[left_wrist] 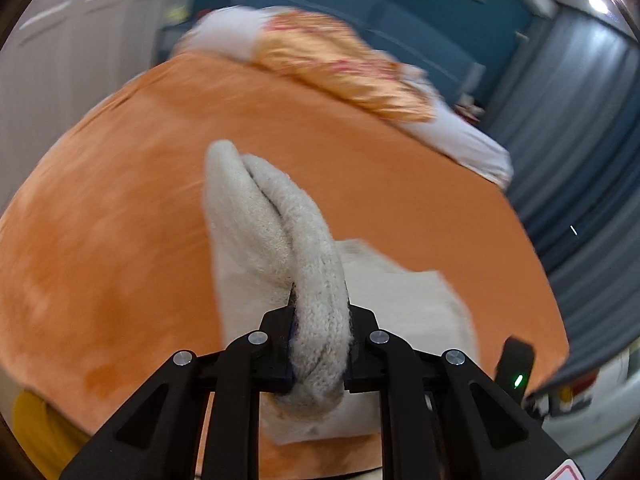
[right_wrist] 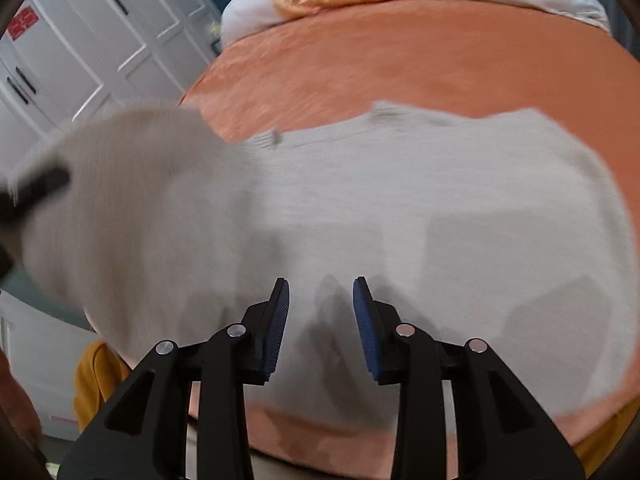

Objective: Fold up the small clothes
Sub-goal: 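Grasp the sweater side cuff with the left tool and fold it across the body, then grasp the other sleeve cuff with the right tool and fold it inward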

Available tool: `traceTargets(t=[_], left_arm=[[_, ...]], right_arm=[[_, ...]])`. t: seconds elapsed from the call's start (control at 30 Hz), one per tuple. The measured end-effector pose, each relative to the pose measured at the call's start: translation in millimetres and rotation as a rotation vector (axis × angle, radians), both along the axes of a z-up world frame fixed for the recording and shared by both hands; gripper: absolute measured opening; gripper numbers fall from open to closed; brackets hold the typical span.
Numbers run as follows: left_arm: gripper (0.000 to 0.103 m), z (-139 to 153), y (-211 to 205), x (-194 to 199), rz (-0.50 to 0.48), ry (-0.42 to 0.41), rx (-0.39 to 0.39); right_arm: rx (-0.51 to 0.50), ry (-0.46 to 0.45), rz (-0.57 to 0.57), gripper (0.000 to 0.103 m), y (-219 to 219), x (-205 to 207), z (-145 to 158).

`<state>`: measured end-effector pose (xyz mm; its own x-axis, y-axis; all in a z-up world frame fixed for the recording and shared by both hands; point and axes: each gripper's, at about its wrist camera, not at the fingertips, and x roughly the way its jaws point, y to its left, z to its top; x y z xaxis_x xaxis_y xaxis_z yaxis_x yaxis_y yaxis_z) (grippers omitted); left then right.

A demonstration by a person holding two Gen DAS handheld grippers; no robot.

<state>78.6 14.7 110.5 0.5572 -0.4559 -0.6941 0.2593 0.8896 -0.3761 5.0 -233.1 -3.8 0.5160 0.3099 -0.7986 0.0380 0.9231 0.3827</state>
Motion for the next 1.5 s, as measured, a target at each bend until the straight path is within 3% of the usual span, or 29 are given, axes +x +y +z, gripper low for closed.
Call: traceTargets(t=[0.2, 0.33, 0.4, 0.5, 0.63, 0.73, 0.8, 0.87, 0.97, 1.1, 1.33, 1.37, 1.4, 1.43, 1.5], left_arm=[[0.012, -9, -110, -7, -0.201, -0.011, 0.035], [0.011, -46, -176, -17, -0.307, 0.046, 0.103], [0.011, -78, -206, -25, -0.347, 0.086, 0.173], [0.012, -121, -225, -24, -0.369, 0.150, 0.262], [0.024, -116, -224, -37, -0.356, 0.067, 0.297], [0.068, -95, -201, -49, -0.356, 0.024, 0.264], [0.074, -86, -175, -60, -0.327, -0.010, 0.260], [0.077, -85, -148, -64, -0.298, -0.009, 0.309], [0.077, -97, -118, -68, -0.236, 0.025, 0.380], [0.077, -117, -84, -64, -0.156, 0.121, 0.379], [0.077, -146, -74, -60, -0.129, 0.174, 0.408], [0.074, -147, -71, -61, -0.131, 0.174, 0.404], [0.058, -148, -70, -61, -0.136, 0.176, 0.396], [0.040, -149, -69, -61, -0.138, 0.187, 0.390], [0.020, -147, -63, -56, -0.144, 0.220, 0.333]], right_arm=[[0.000, 0.021, -0.161, 0.033, -79, -59, 3], [-0.006, 0.039, -0.248, 0.033, -120, -94, -1], [-0.001, 0.050, -0.276, 0.033, -133, -105, -4], [0.012, 0.061, -0.313, 0.033, -147, -117, -8], [0.037, 0.039, -0.331, 0.035, -158, -119, -3], [0.064, -0.005, -0.326, 0.045, -162, -107, 11], [0.097, -0.031, -0.319, 0.053, -163, -94, 18], [0.131, -0.052, -0.298, 0.057, -161, -76, 25], [0.161, -0.050, -0.254, 0.064, -150, -52, 28], [0.166, 0.005, -0.223, 0.068, -128, -27, 20], [0.151, 0.108, -0.149, 0.071, -89, 0, 0], [0.137, 0.115, -0.132, 0.050, -84, 2, -1], [0.116, 0.109, -0.120, 0.024, -82, 3, 1], [0.104, 0.067, -0.119, 0.022, -82, 1, 12], [0.167, -0.073, -0.136, 0.018, -93, -12, 41]])
